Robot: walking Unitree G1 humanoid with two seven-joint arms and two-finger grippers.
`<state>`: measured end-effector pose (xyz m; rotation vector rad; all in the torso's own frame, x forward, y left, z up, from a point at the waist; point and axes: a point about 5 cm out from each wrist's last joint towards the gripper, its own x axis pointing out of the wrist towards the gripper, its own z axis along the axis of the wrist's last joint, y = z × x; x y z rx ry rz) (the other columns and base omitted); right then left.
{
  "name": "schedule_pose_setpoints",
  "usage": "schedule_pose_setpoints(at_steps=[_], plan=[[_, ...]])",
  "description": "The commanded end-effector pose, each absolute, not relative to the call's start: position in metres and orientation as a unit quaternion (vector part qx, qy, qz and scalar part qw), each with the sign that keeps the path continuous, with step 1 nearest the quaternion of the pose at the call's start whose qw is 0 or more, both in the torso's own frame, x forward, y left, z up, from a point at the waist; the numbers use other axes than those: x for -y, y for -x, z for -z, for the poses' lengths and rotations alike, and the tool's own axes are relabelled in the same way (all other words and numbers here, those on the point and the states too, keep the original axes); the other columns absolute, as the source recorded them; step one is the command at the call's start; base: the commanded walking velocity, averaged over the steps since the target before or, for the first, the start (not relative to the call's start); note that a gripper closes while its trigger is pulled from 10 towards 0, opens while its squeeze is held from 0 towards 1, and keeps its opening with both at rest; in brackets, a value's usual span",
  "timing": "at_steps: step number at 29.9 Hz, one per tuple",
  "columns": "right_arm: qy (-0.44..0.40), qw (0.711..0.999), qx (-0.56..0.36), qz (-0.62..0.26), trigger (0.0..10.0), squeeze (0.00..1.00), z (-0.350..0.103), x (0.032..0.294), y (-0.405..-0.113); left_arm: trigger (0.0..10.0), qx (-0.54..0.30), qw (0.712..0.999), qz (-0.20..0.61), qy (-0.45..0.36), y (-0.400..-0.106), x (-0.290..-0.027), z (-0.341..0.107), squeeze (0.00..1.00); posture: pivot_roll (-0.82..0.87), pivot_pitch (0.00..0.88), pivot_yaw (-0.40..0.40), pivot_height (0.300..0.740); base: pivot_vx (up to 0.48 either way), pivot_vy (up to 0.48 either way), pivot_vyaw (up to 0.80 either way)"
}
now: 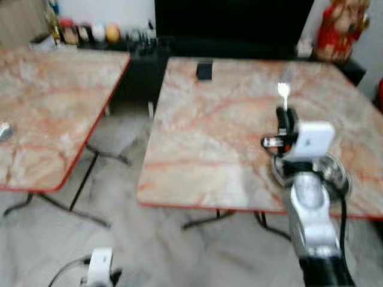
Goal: Setting the table
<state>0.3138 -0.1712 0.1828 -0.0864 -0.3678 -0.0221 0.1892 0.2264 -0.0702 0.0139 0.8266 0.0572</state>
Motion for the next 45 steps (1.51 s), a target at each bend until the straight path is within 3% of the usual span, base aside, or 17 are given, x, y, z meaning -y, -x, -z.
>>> schedule_pose_setpoints(at_steps=[1, 22, 45], plan=[[0.046, 0.982, 0.183, 0.026, 10.0, 0.0, -0.185, 0.18, -0.313, 10.0, -0.409, 0.912, -0.023, -0.002, -0.186, -0.22, 0.073, 0.0, 0.03, 0.0, -0.021, 0.74, 0.0, -0.315, 0.0], [0.048, 0.984, 0.173, 0.024, 10.0, 0.0, -0.183, 0.18, -0.313, 10.0, -0.411, 0.911, -0.024, 0.001, -0.186, -0.218, 0.074, 0.0, 0.03, 0.0, -0.027, 0.74, 0.0, -0.312, 0.0], [0.043, 0.988, 0.142, 0.038, 10.0, 0.0, -0.175, 0.187, -0.314, 10.0, -0.411, 0.911, -0.026, 0.013, -0.186, -0.217, 0.074, 0.0, 0.02, 0.0, -0.028, 0.74, 0.0, 0.0, 0.0]])
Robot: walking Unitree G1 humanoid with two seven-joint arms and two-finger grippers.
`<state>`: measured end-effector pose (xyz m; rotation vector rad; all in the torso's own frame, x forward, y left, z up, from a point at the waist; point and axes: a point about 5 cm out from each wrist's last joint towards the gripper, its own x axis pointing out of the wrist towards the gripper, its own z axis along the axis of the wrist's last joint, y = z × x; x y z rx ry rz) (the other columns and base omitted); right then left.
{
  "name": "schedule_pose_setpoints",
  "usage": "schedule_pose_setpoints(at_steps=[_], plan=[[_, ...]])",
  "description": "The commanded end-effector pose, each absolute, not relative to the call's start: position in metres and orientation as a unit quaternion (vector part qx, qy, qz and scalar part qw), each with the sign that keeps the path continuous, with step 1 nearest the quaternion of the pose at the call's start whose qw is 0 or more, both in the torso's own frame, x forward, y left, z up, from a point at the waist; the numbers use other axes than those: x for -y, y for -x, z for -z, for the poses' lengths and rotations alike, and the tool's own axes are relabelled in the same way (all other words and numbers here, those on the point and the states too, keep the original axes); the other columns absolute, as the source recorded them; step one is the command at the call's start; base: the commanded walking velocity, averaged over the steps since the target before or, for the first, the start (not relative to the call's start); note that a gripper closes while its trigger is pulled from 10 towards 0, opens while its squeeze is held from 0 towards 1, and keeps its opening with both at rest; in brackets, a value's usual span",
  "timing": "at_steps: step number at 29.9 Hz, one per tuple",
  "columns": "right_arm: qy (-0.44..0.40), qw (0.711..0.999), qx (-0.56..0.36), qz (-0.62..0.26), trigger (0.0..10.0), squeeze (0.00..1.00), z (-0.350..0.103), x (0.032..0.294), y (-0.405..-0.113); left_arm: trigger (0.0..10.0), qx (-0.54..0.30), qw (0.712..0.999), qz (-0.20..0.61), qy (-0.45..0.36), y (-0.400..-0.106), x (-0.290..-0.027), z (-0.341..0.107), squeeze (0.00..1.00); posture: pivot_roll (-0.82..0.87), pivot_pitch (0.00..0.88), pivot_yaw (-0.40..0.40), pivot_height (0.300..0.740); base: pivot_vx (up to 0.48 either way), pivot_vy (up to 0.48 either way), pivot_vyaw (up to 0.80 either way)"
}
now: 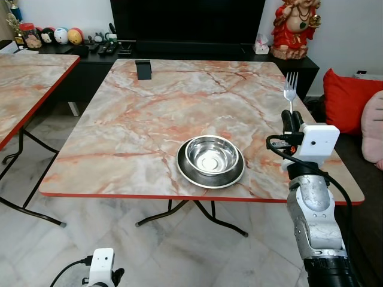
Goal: Setting the table
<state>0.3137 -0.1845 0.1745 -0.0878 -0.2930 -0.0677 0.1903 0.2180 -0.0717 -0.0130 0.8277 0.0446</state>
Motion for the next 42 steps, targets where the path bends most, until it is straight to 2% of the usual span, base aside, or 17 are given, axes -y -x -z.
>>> schedule_pose_setpoints(at_steps=[1, 8, 27, 34, 42], plan=[[0.042, 0.988, 0.14, 0.038, 10.0, 0.0, -0.175, 0.187, -0.314, 10.0, -0.411, 0.911, -0.026, 0.013, -0.186, -0.217, 0.074, 0.0, 0.02, 0.0, -0.028, 0.74, 0.0, 0.0, 0.0], [0.039, 0.989, 0.135, 0.033, 10.0, 0.0, -0.173, 0.184, -0.314, 10.0, -0.41, 0.912, -0.027, 0.013, -0.187, -0.217, 0.074, 0.0, 0.03, 0.0, -0.03, 0.74, 0.0, 0.0, 0.0], [0.038, 0.991, 0.128, 0.025, 10.0, 0.0, -0.171, 0.181, -0.314, 10.0, -0.407, 0.913, -0.029, 0.014, -0.188, -0.216, 0.074, 0.0, 0.02, 0.0, -0.032, 0.74, 0.306, 0.0, 0.0], [0.049, 0.992, 0.111, 0.028, 10.0, 0.0, -0.168, 0.182, -0.312, 10.0, -0.409, 0.912, -0.03, 0.013, -0.187, -0.217, 0.074, 0.0, 0.02, 0.0, -0.031, 0.74, 0.0, 0.0, 0.0], [0.024, 0.996, 0.063, 0.062, 10.0, 0.0, -0.161, 0.184, -0.295, 10.0, -0.416, 0.909, -0.027, 0.012, -0.185, -0.216, 0.075, 0.0, 0.01, 0.0, -0.028, 0.74, 0.0, 0.0, 0.0]])
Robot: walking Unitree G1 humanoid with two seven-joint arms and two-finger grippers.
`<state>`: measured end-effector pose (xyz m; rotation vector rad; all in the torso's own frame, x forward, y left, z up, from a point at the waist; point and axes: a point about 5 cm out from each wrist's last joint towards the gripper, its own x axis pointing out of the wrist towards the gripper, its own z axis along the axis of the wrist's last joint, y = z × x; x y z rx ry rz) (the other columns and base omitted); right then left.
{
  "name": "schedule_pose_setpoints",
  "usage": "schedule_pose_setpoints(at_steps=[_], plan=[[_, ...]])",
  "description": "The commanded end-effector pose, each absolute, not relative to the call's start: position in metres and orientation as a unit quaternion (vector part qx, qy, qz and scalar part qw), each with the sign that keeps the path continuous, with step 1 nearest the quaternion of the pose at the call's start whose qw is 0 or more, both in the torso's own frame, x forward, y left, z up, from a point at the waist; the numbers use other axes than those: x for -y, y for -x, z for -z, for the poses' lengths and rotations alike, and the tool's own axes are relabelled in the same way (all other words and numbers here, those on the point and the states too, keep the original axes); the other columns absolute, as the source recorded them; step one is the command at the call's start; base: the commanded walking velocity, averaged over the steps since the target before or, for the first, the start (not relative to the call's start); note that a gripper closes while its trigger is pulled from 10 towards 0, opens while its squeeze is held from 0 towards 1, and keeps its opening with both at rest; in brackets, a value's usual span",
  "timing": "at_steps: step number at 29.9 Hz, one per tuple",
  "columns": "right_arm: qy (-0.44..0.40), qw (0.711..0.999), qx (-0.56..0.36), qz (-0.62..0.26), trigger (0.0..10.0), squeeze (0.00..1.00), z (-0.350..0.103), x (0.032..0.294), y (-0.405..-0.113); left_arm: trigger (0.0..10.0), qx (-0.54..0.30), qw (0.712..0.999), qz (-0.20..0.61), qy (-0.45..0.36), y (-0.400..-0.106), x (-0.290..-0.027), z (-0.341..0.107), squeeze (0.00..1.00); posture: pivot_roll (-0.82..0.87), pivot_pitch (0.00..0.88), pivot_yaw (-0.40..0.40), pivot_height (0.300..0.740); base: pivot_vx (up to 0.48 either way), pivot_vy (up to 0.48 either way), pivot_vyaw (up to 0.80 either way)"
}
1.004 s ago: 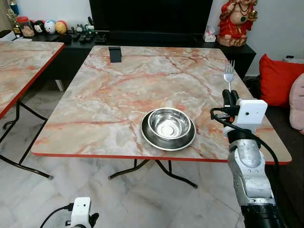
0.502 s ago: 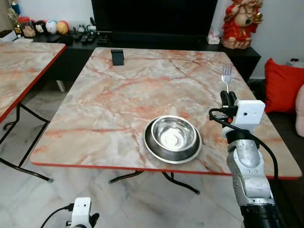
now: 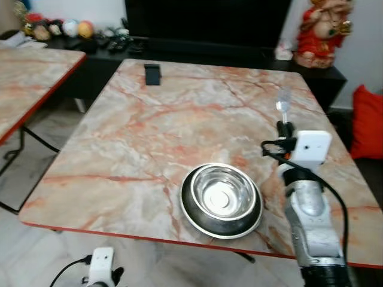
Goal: Setting the table
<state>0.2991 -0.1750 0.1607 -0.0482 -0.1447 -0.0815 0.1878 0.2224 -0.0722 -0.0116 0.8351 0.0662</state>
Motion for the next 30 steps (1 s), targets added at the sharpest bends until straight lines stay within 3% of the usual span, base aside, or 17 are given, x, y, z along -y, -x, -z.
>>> schedule_pose_setpoints(at_steps=[1, 6, 15, 30], plan=[[0.035, 0.996, 0.018, 0.082, 10.0, 0.0, -0.153, 0.189, -0.29, 10.0, -0.417, 0.908, -0.028, 0.012, -0.185, -0.216, 0.076, 0.0, 0.01, 0.0, -0.028, 0.74, 0.0, 0.0, 0.0], [-0.018, 0.988, -0.072, 0.135, 10.0, 0.0, -0.144, 0.204, -0.274, 10.0, -0.419, 0.908, -0.029, 0.013, -0.184, -0.217, 0.076, 0.0, -0.01, 0.0, -0.028, 0.74, 0.0, 0.0, 0.0], [-0.078, 0.978, -0.15, 0.125, 10.0, 0.0, -0.139, 0.204, -0.266, 10.0, -0.422, 0.906, -0.028, 0.014, -0.183, -0.215, 0.077, 0.0, -0.02, 0.0, -0.036, 0.74, 0.0, 0.0, 0.0], [-0.052, 0.954, -0.281, 0.093, 10.0, 0.0, -0.088, 0.2, -0.243, 10.0, -0.429, 0.903, -0.028, 0.015, -0.179, -0.217, 0.079, 0.0, -0.02, 0.0, -0.033, 0.74, 0.0, 0.0, 0.0]])
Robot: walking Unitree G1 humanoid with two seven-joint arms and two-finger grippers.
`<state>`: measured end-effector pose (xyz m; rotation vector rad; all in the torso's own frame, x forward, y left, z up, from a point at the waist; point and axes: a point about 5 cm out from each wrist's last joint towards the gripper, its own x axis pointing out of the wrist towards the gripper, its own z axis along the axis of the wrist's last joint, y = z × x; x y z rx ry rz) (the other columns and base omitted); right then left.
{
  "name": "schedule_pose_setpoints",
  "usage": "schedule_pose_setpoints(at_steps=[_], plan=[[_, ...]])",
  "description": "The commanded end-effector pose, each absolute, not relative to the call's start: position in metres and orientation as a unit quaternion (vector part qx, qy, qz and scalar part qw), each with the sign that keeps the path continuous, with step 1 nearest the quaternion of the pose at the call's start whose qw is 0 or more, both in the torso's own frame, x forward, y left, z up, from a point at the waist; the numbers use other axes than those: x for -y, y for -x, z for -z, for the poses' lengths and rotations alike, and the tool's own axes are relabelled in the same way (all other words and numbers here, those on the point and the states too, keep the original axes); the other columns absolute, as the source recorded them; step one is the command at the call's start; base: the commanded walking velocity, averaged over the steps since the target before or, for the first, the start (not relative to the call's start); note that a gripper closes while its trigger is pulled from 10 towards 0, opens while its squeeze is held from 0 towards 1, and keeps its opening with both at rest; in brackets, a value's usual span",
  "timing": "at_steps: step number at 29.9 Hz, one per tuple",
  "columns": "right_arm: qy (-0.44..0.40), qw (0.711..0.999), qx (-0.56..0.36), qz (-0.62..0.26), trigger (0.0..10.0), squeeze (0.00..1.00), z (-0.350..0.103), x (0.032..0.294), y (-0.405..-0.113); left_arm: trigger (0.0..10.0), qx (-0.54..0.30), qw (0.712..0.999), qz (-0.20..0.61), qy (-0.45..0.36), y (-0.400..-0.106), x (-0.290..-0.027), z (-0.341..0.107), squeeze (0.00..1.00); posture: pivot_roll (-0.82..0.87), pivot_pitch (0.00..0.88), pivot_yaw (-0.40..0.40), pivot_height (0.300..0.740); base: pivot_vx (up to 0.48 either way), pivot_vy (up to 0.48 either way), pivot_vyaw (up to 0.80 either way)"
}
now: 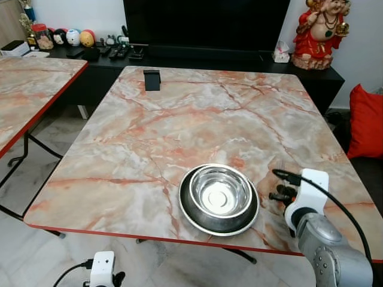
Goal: Setting the table
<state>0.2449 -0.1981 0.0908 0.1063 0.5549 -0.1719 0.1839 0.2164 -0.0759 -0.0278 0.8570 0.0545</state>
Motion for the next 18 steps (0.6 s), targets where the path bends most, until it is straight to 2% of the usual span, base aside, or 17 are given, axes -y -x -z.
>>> schedule_pose_setpoints(at_steps=[1, 18], plan=[[-0.056, 0.953, -0.283, 0.093, 10.0, 0.0, -0.0869, 0.2, -0.2428, 10.0, -0.429, 0.903, -0.027, 0.014, -0.1792, -0.2167, 0.0787, 0.0, -0.02, 0.0, -0.033, 0.74, 0.0, 0.0, 0.0], [-0.071, 0.957, -0.269, 0.077, 10.0, 0.0, -0.0784, 0.194, -0.2481, 10.0, -0.428, 0.903, -0.029, 0.014, -0.1818, -0.2156, 0.0779, 0.0, -0.02, 0.0, -0.038, 0.74, 0.0, 0.0, 0.0]])
